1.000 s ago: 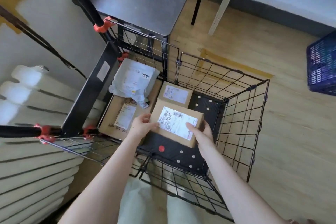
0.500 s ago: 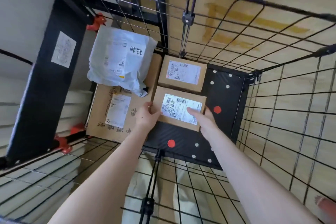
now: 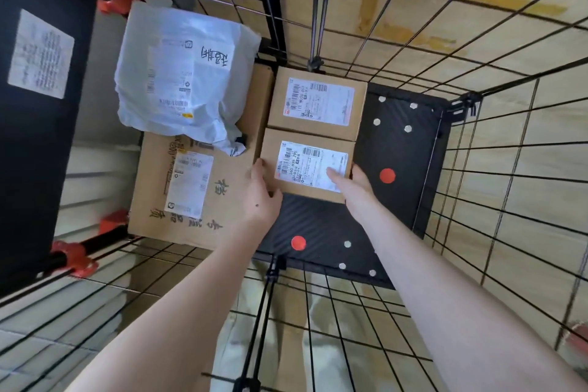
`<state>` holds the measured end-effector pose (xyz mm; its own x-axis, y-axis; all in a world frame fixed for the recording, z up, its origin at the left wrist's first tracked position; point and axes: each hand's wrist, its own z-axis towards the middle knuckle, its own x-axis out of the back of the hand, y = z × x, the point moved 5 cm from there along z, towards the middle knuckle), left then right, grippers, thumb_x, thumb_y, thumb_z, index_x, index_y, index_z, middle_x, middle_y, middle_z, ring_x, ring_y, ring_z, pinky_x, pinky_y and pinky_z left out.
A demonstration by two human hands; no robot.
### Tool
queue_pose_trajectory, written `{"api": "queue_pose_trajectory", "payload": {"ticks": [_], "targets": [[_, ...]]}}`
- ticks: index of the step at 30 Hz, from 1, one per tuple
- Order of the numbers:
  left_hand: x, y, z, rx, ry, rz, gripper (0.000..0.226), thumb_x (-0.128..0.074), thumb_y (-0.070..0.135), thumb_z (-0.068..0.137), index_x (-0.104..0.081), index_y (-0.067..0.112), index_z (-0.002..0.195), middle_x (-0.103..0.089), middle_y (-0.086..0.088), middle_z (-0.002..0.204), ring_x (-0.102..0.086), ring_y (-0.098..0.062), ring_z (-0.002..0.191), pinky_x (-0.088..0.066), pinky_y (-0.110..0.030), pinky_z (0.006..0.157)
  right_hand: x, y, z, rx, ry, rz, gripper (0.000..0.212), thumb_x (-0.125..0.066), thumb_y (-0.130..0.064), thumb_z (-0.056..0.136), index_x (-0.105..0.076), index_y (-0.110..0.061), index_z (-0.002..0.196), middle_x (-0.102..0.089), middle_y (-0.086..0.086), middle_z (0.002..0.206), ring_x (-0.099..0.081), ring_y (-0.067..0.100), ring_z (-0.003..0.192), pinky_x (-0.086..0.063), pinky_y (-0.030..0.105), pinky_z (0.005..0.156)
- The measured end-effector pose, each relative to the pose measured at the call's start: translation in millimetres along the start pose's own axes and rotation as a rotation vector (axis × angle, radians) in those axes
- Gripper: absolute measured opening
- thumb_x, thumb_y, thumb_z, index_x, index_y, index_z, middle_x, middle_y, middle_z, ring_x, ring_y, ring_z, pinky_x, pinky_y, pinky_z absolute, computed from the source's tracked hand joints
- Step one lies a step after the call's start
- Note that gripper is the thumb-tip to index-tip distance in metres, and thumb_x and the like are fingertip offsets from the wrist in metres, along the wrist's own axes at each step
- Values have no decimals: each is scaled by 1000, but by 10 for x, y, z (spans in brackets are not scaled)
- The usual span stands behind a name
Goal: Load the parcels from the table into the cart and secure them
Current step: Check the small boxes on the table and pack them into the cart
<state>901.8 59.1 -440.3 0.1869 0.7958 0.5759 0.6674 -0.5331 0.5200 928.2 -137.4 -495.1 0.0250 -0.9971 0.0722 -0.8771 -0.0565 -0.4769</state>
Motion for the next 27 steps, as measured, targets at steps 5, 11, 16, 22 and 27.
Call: {"api": "queue_pose_trajectory", "payload": {"ticks": [5, 11, 16, 22, 27], "targets": [[-142, 13, -54, -225, -28, 228, 68, -54, -4, 83, -35, 12, 146, -9, -19, 158, -16, -35, 144, -25, -43, 115, -9, 37, 53, 65, 68, -130, 48, -68, -36, 81, -56, -26, 127, -50, 3, 134, -56, 17, 116, -43, 42, 106], [-210, 56, -31, -307, -117, 546, 73, -49, 9, 93, -8, 12, 153, 12, -19, 159, 11, -34, 147, -2, -38, 119, 4, 14, 26, 95, 129, -207, 44, -65, -28, 89, -52, -21, 131, -53, 3, 132, -55, 18, 117, -46, 39, 102], [-219, 87, -26, -252, -183, 644, 79, -50, 17, 93, 1, 13, 153, 20, -18, 157, 16, -33, 146, -2, -37, 120, 24, -83, -80, 112, 183, -287, 40, -63, -27, 91, -52, -18, 129, -60, 0, 125, -57, 19, 114, -45, 29, 89], [-90, 227, -50, -260, -180, 530, 69, -52, 14, 89, -22, 14, 151, 1, -19, 159, 7, -33, 148, -7, -40, 121, 8, -285, -257, 120, 276, -417, 58, -70, -23, 82, -44, -10, 132, -47, 13, 131, -50, 28, 121, -41, 31, 93], [144, 519, -236, -225, -121, 355, 49, -59, 12, 87, -48, 8, 134, -38, -14, 143, -33, -30, 134, -32, -35, 110, 105, -552, -673, 165, 288, -489, 89, -70, -22, 86, -13, -10, 153, -21, 12, 151, -37, 26, 133, -38, 35, 105]]}}
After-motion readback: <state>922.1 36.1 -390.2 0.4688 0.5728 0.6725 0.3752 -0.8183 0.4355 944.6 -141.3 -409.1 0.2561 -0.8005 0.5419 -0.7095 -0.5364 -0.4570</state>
